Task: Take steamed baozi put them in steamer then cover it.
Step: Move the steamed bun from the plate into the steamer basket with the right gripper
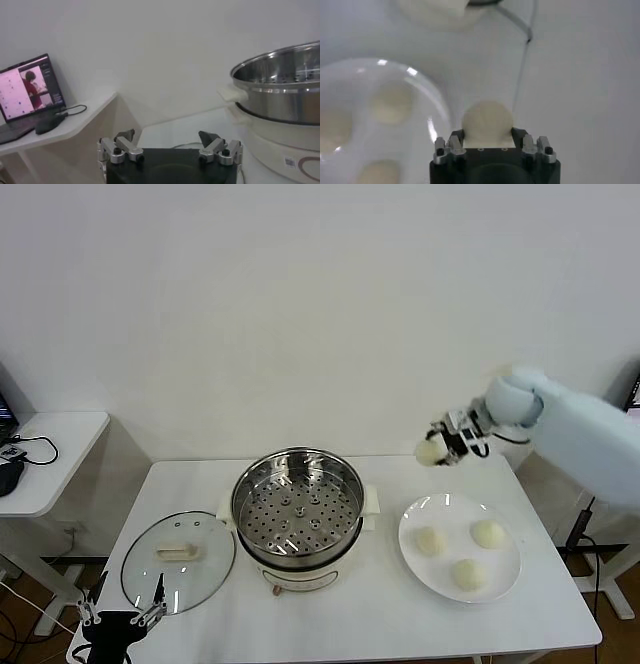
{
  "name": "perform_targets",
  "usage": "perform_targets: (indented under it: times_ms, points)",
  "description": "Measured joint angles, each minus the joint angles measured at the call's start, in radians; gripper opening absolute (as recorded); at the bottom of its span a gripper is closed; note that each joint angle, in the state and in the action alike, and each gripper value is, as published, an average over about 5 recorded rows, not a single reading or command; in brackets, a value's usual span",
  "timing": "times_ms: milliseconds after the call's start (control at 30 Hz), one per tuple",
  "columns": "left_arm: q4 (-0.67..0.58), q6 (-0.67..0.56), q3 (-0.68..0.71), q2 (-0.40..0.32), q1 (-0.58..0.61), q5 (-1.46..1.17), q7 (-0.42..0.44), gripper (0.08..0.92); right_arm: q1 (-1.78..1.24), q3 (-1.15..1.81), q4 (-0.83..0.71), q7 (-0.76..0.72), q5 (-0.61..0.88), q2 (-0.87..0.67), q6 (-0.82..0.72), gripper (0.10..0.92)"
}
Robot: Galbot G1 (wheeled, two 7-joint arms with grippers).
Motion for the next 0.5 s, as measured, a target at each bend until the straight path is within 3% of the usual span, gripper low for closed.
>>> perform_targets:
  times_ms: [500]
  points:
    - [0.007, 0.005, -0.026, 0.019, -0.014, -0.021, 0.006, 0.823, 0.171, -0.201, 0.041, 0.098, 0.173, 0.251, 0.063, 0.611]
